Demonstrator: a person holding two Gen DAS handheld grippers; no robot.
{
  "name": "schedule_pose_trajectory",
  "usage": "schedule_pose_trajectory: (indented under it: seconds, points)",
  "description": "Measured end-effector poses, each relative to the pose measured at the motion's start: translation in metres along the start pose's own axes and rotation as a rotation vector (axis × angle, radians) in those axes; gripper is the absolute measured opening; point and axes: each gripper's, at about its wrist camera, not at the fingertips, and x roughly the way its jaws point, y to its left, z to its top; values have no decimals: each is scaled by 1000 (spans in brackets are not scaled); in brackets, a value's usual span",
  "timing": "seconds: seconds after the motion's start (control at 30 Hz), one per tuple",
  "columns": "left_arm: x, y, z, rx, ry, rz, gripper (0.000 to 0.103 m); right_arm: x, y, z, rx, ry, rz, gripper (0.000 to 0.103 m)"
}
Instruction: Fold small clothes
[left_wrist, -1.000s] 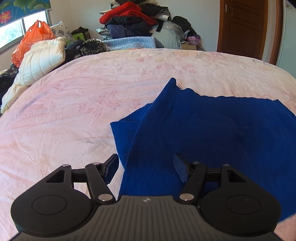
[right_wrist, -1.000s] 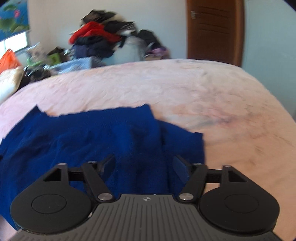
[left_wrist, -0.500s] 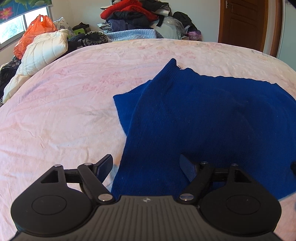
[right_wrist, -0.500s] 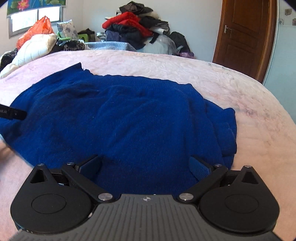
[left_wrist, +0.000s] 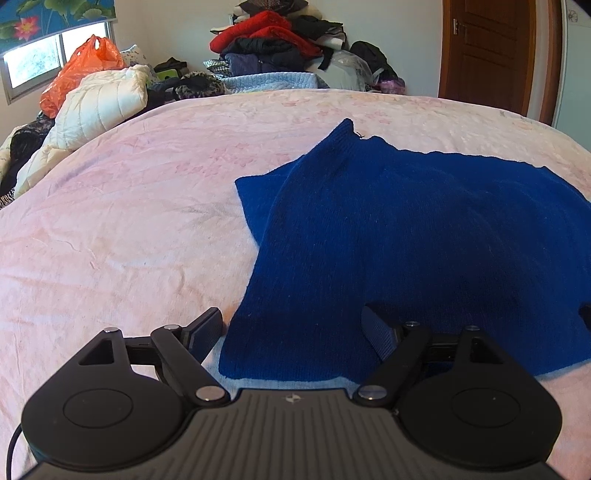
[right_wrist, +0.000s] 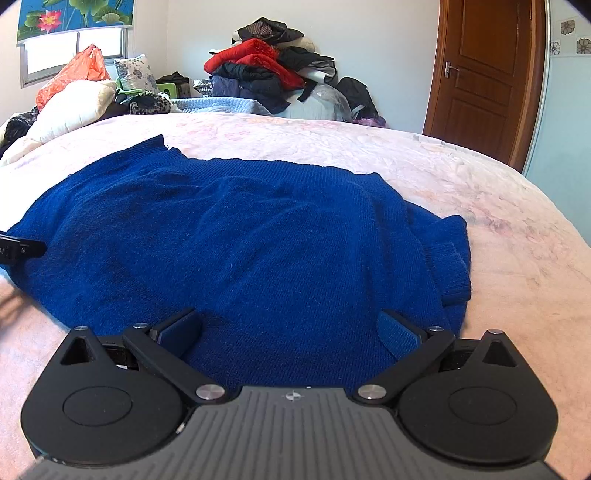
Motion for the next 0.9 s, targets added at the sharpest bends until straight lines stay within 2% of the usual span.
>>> schedule_pose_trajectory:
  seconds: [0.4,0.67,0.77,0.9]
  points:
    - [-6,5,-12,-17,-33,-16,84,0,1,0,-4,-1,-7,103]
    - [-14,22,-5,-28,0,-62,85,0,1,3,2,18,-12,103]
    - [-19,30,1,-4,-18,-28,85,-7,8,7,2,10,-41,102]
    - [-22,38,13,10,-31,9,85,-22,22,19,-36,-54,-42,102]
